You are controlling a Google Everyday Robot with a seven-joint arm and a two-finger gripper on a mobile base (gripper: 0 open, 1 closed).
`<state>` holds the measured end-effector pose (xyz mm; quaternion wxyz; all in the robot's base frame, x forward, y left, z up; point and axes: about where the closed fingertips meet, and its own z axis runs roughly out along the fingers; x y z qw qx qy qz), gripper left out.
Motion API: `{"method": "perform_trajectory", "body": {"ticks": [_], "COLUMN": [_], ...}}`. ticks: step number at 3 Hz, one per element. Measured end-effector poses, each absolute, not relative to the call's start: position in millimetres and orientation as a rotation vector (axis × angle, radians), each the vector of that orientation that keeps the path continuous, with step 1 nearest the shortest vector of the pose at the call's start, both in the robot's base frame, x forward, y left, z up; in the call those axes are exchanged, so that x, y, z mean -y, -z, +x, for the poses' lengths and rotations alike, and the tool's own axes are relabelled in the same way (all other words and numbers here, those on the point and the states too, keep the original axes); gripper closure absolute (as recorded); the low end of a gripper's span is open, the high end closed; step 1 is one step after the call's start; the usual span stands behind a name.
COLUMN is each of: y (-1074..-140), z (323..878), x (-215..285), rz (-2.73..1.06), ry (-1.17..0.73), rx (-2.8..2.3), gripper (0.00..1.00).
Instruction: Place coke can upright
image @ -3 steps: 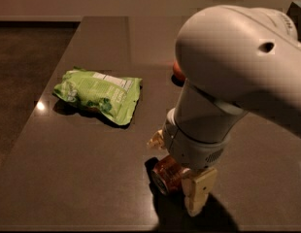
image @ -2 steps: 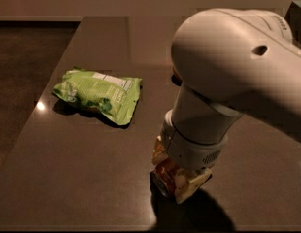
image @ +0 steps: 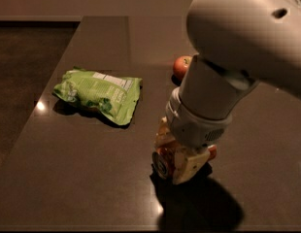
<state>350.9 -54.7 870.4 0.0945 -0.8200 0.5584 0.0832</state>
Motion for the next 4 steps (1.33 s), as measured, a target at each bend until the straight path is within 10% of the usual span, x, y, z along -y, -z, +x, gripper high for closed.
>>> {"method": "perform_trajectory", "body": {"ticks": [4], "y": [-928], "z": [422], "x": [58], "rz": [-1.573], "ry": [-0.825], "rx": [-1.691], "gripper": [1.00]}}
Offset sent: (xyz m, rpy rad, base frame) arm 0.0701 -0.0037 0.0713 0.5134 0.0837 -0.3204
